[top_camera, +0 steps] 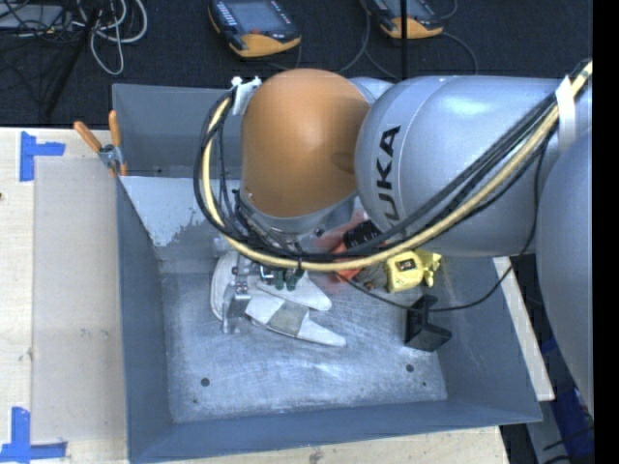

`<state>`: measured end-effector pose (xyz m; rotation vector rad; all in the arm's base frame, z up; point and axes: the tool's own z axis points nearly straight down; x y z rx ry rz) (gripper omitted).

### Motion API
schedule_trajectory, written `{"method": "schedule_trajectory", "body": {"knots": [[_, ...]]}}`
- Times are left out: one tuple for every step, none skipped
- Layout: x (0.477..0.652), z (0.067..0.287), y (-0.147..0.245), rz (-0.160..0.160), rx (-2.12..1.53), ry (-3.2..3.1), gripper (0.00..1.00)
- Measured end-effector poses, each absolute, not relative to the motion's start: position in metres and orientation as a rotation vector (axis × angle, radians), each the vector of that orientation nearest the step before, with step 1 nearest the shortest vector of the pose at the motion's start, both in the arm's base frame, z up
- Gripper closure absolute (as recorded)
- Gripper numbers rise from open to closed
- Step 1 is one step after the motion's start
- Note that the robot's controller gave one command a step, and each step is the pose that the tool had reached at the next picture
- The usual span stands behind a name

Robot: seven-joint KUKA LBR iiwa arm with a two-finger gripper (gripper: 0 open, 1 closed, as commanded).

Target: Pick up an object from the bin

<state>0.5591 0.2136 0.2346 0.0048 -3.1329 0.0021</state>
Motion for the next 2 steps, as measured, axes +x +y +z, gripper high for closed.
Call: {"method": "schedule_trajectory", "body": {"knots": [[0.561, 0.239, 0.212, 0.000, -0.001, -3.141, 0.00], [0.572, 0.185, 0.190, -0.004, -0.011, -3.146, 0.00]]}}
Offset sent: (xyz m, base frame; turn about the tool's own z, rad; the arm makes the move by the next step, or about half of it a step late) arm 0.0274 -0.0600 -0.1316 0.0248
